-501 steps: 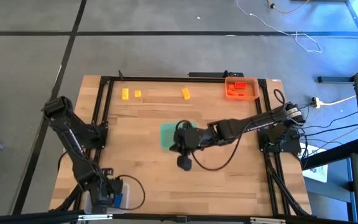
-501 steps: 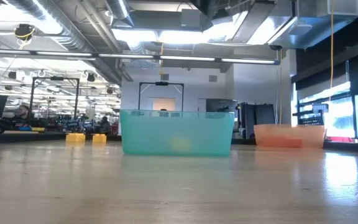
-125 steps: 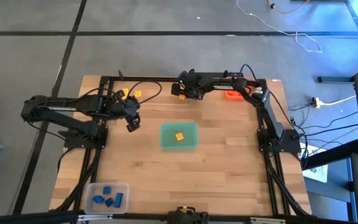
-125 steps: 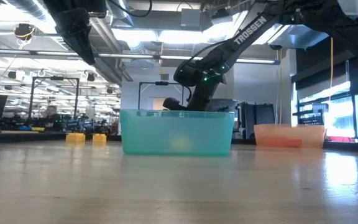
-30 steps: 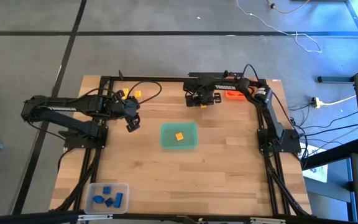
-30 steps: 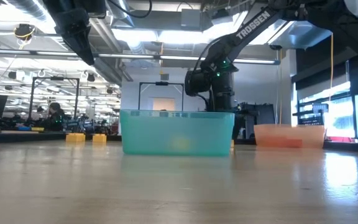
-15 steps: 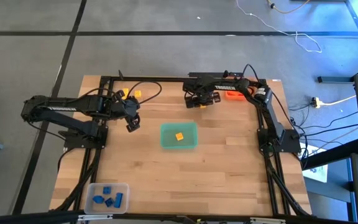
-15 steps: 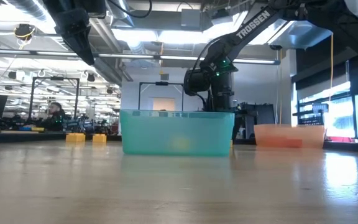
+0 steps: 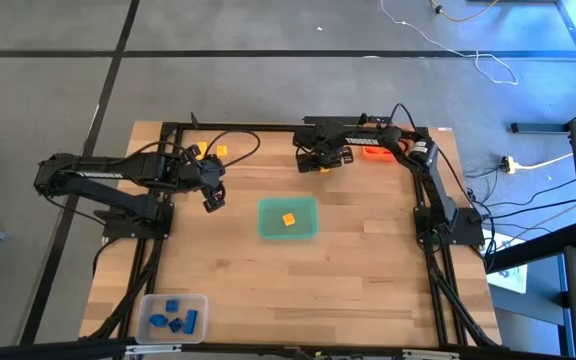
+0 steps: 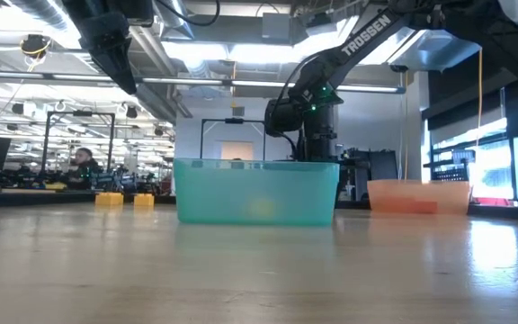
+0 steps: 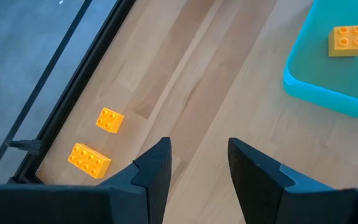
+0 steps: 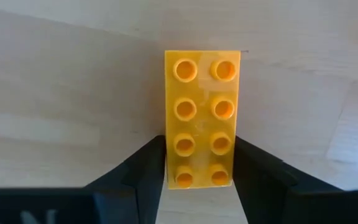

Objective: Sort & place blocks by color
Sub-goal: Put the yellow game piece into the blue bin

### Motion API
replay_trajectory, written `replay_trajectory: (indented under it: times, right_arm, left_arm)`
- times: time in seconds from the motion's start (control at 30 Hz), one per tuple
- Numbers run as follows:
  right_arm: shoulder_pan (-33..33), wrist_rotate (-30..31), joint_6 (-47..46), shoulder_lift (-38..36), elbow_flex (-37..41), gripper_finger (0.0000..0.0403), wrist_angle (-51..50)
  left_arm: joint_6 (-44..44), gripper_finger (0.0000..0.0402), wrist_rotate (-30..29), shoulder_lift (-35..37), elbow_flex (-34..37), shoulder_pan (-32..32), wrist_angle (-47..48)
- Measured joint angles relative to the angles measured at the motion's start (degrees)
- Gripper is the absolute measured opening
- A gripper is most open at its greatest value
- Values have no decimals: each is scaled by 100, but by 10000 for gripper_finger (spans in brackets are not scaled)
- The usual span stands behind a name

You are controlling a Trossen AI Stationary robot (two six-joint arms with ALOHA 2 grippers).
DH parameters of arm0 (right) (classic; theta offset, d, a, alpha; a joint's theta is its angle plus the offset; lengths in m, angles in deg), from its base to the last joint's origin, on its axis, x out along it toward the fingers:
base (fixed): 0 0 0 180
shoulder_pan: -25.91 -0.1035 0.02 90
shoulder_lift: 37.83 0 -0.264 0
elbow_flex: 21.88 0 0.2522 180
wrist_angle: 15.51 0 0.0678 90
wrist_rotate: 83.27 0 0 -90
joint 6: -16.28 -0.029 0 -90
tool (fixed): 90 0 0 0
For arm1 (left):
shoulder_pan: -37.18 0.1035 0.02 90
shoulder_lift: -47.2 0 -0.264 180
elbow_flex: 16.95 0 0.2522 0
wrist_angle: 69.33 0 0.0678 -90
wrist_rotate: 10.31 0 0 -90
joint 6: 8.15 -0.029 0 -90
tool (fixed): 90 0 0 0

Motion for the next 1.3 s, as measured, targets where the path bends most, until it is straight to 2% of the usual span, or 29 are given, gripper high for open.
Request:
replay_trajectory:
  times: [0.17, 0.4, 0.63, 0.87, 1.17, 1.3]
  right_arm:
    - [-2, -19, 328, 7, 0, 175, -3]
    - [-7, -50, 284, 11, 0, 172, -4]
    - [-13, -48, 345, 11, -9, 139, -13]
    - [-45, -264, 1212, 12, -125, 139, -270]
    - [-440, -286, 2559, 17, -1503, 139, -1782]
    - [-777, -600, 2921, 17, -2359, 139, -2476]
  left_arm:
    - [-1, 149, 0, -1, 0, 1, 0]
    - [5, 149, 0, -1, 2, 0, -46]
    - [5, 149, 1, -1, 0, 1, -50]
    - [3, 149, 0, 0, 0, 1, -48]
    - [1, 149, 0, 0, 0, 1, -44]
    - [-1, 149, -54, -1, 0, 2, -41]
